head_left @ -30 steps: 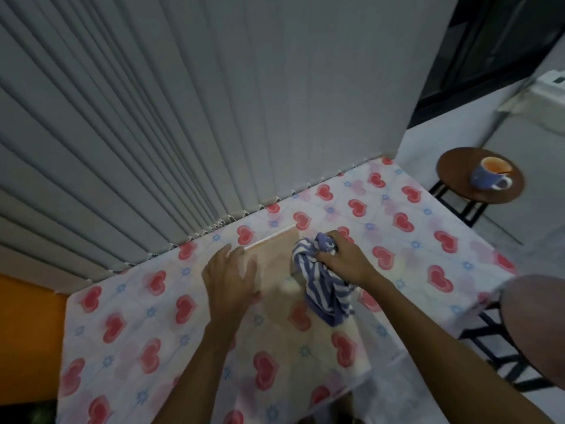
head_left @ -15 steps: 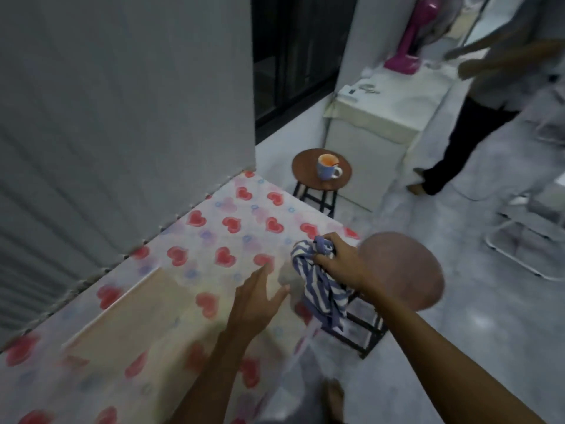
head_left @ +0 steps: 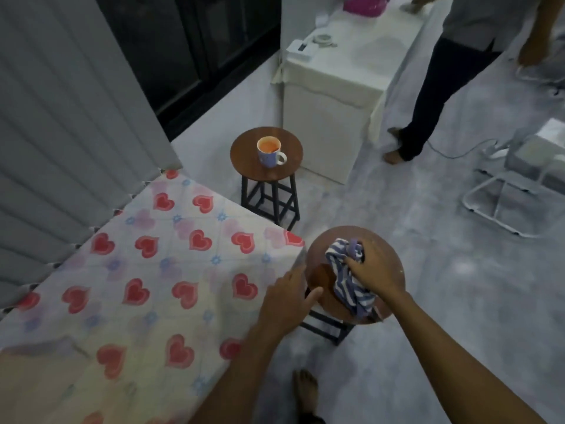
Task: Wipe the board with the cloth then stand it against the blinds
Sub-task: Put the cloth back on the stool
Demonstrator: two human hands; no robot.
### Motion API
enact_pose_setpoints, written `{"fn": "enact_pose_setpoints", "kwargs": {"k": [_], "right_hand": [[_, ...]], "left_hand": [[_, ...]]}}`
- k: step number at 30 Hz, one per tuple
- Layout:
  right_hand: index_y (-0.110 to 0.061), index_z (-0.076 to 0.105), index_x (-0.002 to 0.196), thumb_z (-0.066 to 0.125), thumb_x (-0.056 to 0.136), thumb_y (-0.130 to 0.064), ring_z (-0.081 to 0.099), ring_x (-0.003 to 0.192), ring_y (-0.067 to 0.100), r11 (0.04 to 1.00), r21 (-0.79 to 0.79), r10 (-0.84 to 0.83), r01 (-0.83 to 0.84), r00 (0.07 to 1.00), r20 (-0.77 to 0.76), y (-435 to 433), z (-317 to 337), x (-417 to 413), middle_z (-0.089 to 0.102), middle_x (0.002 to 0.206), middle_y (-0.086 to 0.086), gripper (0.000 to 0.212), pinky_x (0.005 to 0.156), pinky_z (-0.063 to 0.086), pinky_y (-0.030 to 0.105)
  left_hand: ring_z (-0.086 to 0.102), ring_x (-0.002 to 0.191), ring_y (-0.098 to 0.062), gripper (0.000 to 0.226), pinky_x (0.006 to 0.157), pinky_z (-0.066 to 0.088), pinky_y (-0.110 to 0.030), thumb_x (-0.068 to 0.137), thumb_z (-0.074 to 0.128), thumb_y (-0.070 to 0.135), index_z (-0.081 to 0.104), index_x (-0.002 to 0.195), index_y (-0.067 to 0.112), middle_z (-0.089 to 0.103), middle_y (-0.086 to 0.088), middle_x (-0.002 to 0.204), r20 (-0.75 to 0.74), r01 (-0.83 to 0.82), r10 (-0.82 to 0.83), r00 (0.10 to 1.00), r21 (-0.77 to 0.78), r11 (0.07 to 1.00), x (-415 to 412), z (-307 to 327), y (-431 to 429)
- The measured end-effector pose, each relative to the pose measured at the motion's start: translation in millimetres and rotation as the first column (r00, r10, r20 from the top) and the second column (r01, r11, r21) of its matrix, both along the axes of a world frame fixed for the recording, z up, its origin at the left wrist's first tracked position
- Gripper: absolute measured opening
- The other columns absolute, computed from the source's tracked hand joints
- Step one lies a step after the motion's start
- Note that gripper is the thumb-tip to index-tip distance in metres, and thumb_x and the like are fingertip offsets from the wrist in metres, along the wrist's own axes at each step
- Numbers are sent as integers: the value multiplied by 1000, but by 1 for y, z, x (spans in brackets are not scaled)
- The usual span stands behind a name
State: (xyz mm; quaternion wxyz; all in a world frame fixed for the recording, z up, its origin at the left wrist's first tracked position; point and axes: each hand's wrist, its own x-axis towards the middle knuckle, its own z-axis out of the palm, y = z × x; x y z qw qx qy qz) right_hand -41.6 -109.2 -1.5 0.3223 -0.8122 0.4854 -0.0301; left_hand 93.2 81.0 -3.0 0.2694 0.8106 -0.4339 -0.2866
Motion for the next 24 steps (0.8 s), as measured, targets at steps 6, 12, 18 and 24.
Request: {"fn": "enact_pose_setpoints", "kwargs": {"k": [6,12,18,24], "right_hand": [[-18,16,163,43,106,-46,19,156,38,966,63,253,-252,856,-450,-23,-88,-10,4,172,18,70,125,22,50],[-23,14,163,37,104,-53,20,153,44,954,3,260,-301,818,-513,-23,-106,-9,0,172,18,70,124,23,54],[-23,14,163,36,105,-54,23,153,43,951,8,269,-310,813,-517,-24,-102,-9,1,172,17,70,123,26,54],[-20,20,161,46,102,-52,27,150,45,970,11,221,-245,854,-470,-17,-72,-1,9,171,18,72,121,31,56]], "left_hand": [[55,129,-29,68,107,45,-44,94,59,56,50,147,14,61,-9,142,5,-39,39,999,127,991,-13,-31,-31],[51,136,-24,72,111,43,-43,97,56,57,43,153,15,53,-7,152,-22,-36,40,999,180,983,-18,-39,-50],[50,139,-22,72,112,42,-40,98,52,59,41,155,16,52,-6,154,18,-37,34,999,169,985,-21,-40,-57],[49,138,-25,72,113,40,-43,98,52,59,41,154,16,51,-7,154,30,-45,42,999,126,991,-21,-34,-43]]}}
